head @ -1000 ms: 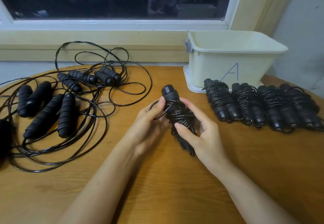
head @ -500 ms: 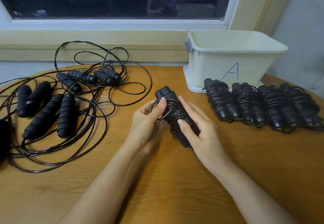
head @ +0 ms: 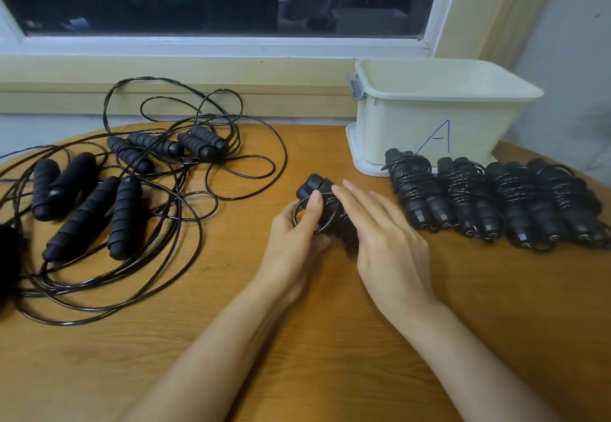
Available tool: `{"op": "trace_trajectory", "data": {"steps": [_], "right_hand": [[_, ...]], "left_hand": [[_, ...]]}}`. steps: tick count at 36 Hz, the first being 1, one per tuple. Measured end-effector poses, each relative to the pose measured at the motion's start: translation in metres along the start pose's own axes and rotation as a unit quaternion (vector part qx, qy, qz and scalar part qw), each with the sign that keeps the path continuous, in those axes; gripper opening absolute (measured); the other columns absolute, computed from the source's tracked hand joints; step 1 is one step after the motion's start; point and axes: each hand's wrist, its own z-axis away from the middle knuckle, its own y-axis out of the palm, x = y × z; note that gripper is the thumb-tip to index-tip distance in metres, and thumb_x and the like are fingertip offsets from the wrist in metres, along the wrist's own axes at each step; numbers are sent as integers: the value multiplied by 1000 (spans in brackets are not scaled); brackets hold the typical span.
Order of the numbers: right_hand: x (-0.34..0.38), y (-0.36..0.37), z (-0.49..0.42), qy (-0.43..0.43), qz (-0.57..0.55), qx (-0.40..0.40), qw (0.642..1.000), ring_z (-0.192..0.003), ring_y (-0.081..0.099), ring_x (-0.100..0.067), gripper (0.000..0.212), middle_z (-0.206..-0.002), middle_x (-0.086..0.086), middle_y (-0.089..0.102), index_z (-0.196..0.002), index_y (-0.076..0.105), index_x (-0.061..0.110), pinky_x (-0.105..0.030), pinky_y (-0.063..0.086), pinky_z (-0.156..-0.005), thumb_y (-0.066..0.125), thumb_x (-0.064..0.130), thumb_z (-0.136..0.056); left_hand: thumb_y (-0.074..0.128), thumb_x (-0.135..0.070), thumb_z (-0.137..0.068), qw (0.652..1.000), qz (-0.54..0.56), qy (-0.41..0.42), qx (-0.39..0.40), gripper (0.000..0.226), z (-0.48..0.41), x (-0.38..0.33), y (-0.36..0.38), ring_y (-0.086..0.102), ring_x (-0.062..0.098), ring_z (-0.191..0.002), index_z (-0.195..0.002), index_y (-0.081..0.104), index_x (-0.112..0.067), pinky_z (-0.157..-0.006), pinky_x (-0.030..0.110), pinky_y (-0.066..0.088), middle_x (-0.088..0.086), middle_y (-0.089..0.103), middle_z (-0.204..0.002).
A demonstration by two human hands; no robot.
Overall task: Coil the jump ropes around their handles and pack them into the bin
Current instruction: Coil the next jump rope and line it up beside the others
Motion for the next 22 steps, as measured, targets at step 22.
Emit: {"op": "trace_trajectory", "data": {"steps": [22], "right_hand": [[-18,-3,-7,34,-66,8,997,-120,47,-9,55,-147,16,45,-150,36,31,-24,44,-82,41,18,-97]], "left_hand": [[50,-14,-100,995,-47,24,83,28,1,-5,-2,67,24,-109,-125,58,-7,-91,34,57,10,71,-113]]}}
